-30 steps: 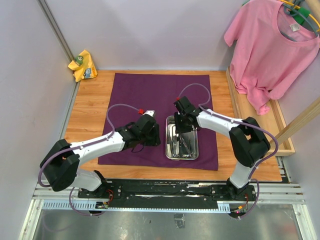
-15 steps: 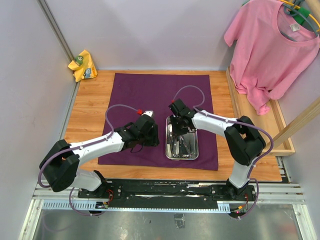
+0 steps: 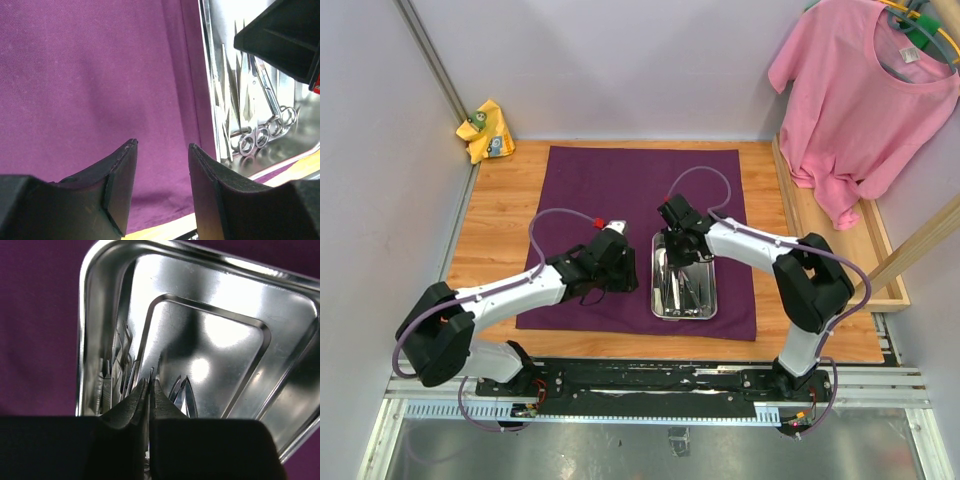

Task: Open and lay out the surgical kit
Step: Pick up the medical item from the container.

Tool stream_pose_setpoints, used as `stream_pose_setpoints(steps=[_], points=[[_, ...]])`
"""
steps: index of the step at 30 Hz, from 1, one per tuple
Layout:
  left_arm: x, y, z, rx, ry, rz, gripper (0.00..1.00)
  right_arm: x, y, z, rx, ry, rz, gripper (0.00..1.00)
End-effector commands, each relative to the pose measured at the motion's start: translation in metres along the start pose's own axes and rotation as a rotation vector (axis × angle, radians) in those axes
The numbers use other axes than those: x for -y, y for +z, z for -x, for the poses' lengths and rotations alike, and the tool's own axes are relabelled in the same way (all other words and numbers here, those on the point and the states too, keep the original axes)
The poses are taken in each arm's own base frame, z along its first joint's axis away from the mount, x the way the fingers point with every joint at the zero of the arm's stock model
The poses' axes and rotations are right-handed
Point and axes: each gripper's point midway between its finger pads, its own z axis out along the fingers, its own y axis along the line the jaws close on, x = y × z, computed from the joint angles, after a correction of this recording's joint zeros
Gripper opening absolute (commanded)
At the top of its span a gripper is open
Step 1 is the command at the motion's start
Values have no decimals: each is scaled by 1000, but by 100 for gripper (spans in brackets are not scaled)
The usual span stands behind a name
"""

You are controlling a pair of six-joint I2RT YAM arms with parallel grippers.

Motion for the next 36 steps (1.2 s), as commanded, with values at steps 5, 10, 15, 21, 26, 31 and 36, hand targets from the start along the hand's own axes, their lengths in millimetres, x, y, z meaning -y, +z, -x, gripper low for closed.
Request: stream_pose_setpoints(steps=[5, 10, 15, 21, 26, 31, 36], points=[[21, -22, 30, 82, 1, -88, 49, -15, -52, 46, 150, -16, 67, 1], [39, -33, 42, 112, 15, -170, 49, -22, -72, 65, 214, 53, 214, 1], [65, -49, 48, 146, 24, -325, 50, -32, -93, 78, 263, 182, 459, 1], [84, -56, 46, 139, 21, -446, 50, -44, -100, 80, 238, 291, 662, 1], [80, -51, 44, 138, 17, -423, 50, -59, -102, 81, 217, 343, 808, 1], [67, -47, 43, 147, 20, -357, 49, -64, -104, 82, 198, 369, 883, 1], [61, -51, 47, 169, 22, -323, 47, -65, -107, 82, 196, 362, 895, 1]])
